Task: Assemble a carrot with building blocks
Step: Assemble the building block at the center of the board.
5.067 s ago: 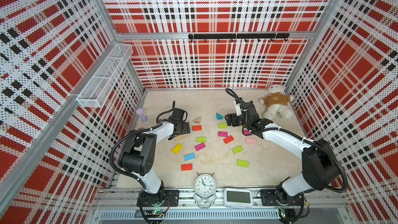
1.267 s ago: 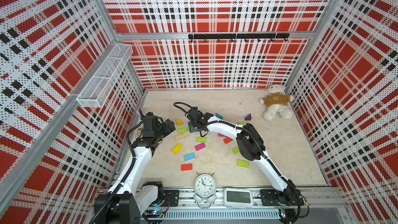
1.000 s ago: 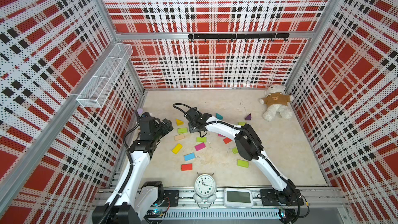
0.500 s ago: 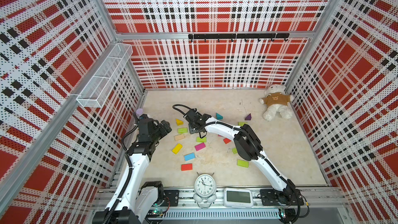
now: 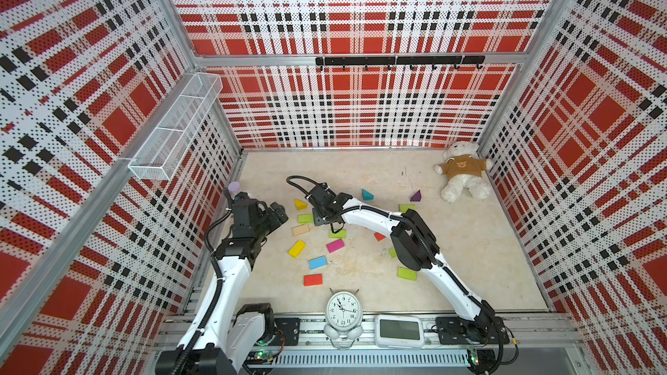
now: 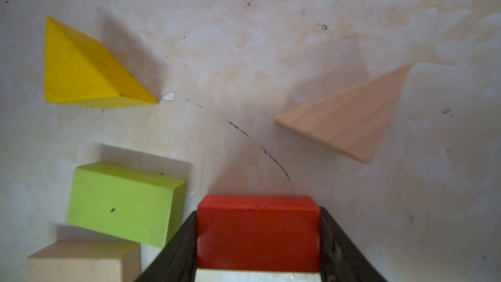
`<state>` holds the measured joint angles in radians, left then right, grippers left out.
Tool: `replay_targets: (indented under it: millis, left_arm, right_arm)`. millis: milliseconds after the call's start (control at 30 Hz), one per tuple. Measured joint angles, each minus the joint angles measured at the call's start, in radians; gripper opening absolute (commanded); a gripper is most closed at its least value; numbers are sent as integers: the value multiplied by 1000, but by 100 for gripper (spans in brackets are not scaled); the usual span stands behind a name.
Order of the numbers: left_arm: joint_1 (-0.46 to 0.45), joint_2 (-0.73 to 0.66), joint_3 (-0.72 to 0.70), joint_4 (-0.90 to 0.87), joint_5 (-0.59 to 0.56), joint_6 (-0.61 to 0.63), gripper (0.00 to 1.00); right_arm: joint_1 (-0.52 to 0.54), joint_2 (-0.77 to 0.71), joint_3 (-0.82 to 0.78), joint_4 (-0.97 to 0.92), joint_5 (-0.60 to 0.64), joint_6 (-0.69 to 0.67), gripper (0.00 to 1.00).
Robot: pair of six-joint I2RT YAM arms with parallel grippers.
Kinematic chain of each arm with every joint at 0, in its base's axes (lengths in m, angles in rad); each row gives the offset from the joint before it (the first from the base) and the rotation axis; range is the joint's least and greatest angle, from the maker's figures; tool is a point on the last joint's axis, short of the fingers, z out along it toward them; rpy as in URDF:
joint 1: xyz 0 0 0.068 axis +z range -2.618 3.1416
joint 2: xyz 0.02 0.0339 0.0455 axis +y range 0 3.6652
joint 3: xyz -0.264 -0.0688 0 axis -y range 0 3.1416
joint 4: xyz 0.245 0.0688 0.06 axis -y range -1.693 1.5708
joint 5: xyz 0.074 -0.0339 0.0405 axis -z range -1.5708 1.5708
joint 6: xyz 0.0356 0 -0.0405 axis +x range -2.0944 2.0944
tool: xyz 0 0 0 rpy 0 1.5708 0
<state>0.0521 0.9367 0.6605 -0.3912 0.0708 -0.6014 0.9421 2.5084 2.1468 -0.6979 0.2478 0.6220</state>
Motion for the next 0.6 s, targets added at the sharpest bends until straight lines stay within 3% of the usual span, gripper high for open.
replay_targets:
  millis: [600]
  left_arm:
    - [0, 10, -10, 3, 0, 1, 86]
  right_arm:
    - [1, -34, -65, 68, -26, 35, 72]
